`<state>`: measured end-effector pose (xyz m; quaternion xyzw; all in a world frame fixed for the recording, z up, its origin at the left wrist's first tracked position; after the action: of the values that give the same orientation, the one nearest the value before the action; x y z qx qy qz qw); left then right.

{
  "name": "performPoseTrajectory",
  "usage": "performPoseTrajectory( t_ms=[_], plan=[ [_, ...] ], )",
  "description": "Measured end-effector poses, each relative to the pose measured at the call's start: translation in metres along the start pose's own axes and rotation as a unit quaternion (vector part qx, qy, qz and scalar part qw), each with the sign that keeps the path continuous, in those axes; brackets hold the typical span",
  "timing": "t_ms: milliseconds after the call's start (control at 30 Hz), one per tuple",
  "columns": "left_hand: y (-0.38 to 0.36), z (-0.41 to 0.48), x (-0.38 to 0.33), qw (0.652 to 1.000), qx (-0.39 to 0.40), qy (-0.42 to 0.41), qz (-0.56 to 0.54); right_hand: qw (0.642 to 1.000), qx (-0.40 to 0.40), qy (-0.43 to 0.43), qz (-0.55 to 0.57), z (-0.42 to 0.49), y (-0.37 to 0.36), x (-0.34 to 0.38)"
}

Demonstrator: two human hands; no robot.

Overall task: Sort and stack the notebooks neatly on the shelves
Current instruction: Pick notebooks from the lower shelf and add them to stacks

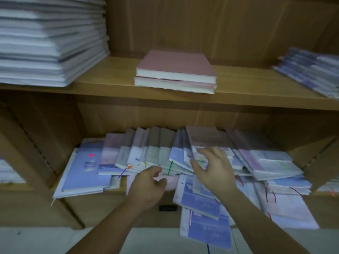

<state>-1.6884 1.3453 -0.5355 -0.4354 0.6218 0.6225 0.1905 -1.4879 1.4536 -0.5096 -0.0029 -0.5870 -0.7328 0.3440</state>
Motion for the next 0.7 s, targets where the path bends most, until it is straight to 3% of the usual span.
performPoseTrajectory(
  t_ms=[100,300,567,633,700],
  plan=[
    [0.01,0.0,0.004,0.999,0.017,-0.028,-0.018,0.987,0.1,-0.003,-0.124,0.033,-0.028,-0.006],
    [0.033,-0.002,0.022,0.997,0.038,-0.041,0.048,0.957,0.22,-0.035,-0.187,0.052,-0.03,-0.002],
    [0.058,0.015,0.057,0.997,-0.069,0.046,0.002,0.974,0.161,-0.014,-0.159,0.055,-0.039,0.035],
    [0.055,0.022,0.059,0.994,-0.098,0.044,-0.029,0.985,0.131,0.032,-0.109,0.052,-0.046,0.051],
    [0.053,0.029,0.057,0.989,-0.129,0.042,-0.054,0.987,0.154,0.056,-0.004,0.049,-0.057,0.064]
  ],
)
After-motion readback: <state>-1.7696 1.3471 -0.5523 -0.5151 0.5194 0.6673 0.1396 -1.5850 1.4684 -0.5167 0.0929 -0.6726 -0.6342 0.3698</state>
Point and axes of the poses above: each hand's wrist, its own z-axis towards the middle knuckle, its own y-axis out of the back of the hand, x = y × z, the point moved 3 cm from there along z, towards the middle knuckle, and after that the axes turned 8 degrees about x, right-handed, at the moved point
